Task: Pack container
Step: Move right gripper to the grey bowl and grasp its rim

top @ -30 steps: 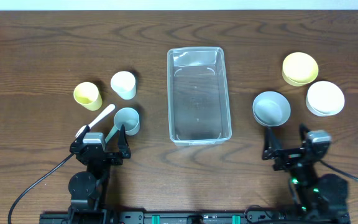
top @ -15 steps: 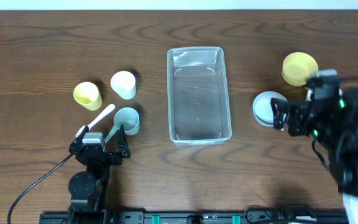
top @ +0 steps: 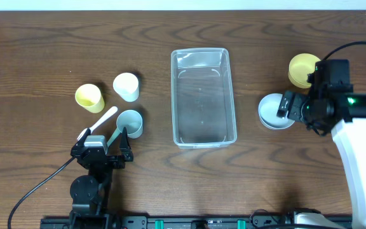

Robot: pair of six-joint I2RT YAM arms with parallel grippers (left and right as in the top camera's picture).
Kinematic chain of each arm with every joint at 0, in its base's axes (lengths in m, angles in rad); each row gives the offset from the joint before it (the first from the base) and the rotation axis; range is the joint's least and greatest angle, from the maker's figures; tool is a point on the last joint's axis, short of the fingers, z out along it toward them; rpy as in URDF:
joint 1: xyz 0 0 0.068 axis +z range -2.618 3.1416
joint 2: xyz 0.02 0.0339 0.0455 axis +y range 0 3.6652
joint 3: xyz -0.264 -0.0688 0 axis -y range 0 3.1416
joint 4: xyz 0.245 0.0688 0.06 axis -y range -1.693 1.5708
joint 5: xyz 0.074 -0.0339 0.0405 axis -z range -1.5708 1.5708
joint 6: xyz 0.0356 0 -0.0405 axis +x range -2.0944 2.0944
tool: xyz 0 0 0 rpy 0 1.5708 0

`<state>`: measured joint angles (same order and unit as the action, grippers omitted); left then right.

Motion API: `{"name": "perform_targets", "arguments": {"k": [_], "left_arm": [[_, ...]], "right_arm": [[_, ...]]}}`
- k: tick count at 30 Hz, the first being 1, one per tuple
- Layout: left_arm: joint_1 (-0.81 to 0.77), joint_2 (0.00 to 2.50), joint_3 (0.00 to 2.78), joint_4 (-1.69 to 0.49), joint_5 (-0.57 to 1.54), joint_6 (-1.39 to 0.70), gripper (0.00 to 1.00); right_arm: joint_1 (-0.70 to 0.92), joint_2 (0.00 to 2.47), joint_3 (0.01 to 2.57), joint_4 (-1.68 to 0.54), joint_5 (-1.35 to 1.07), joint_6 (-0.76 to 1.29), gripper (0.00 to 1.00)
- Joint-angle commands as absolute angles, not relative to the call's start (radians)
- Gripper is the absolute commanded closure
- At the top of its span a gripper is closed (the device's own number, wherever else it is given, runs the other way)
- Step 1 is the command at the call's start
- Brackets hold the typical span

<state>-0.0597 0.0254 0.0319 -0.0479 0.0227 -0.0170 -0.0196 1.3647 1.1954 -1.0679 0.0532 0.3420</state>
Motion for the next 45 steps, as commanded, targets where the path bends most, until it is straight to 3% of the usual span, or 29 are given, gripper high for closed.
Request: {"name": "perform_targets", "arguments": {"k": [1, 15, 28, 45], "left_arm": [[-0.056, 0.026, 0.004, -0.069, 0.008, 0.003, 0.02], [-0.056, 0.026, 0.004, -0.069, 0.008, 0.004, 0.02], [-0.056, 0.026, 0.004, -0.069, 0.008, 0.003, 0.02], [-0.056, 0.026, 0.004, -0.069, 0.008, 0.003, 0.02]], "right_arm": [[-0.044, 1.420, 1.172, -1.025, 0.139, 0.469, 0.01], [-0.072, 1.602, 0.953, -0.690, 0.019, 0.538, 0.03], [-0.072, 1.642, 0.869, -0.527, 0.022, 0.538, 0.36], [-0.098, 1.634, 0.875, -0.537, 0.018, 0.538, 0.54]]}}
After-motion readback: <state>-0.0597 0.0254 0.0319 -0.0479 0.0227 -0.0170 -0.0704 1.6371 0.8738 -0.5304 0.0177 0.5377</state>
